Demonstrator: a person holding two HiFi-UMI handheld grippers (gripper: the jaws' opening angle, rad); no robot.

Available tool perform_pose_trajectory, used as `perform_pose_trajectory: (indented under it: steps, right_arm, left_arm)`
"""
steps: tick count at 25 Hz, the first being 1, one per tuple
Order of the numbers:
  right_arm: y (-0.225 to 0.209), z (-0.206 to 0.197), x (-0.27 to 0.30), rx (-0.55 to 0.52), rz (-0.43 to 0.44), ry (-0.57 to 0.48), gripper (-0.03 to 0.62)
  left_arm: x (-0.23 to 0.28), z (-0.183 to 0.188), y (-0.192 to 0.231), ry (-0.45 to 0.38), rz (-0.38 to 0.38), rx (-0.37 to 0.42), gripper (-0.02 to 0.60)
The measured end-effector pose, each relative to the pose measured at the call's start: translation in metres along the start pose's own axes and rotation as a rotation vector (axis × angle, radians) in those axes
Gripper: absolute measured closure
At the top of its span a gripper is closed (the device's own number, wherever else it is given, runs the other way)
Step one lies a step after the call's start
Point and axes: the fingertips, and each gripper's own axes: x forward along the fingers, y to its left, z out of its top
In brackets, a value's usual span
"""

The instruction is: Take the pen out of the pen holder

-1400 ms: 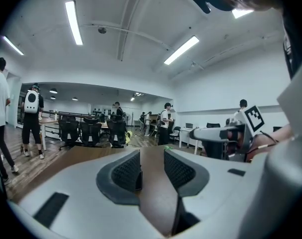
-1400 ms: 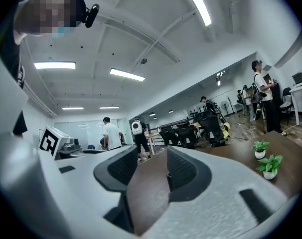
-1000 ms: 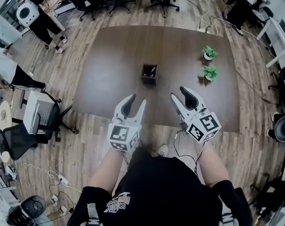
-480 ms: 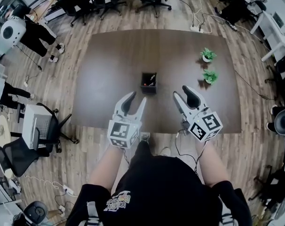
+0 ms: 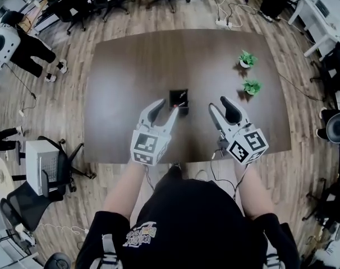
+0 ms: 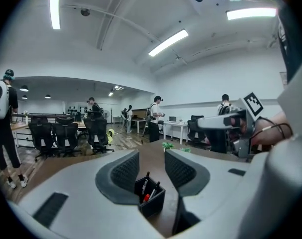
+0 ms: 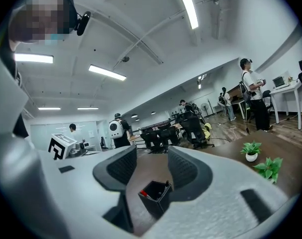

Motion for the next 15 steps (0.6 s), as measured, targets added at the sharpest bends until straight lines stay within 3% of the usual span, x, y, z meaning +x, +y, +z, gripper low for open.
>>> perform_pose_trajectory:
  steps: [6,15]
  right_arm:
    - [-0.005,-0.009,0.019,0.012,-0.052,0.012,0.382]
    - [-0.014,-0.026,0.033,0.046,-0.129,0.032,0.381]
  left_arm:
    - [0.027,-0.020,0.019,0.045,-0.086,0.081,0.423]
    - [0.067,-0.059,0.026,0.184,-0.267,0.209,0.413]
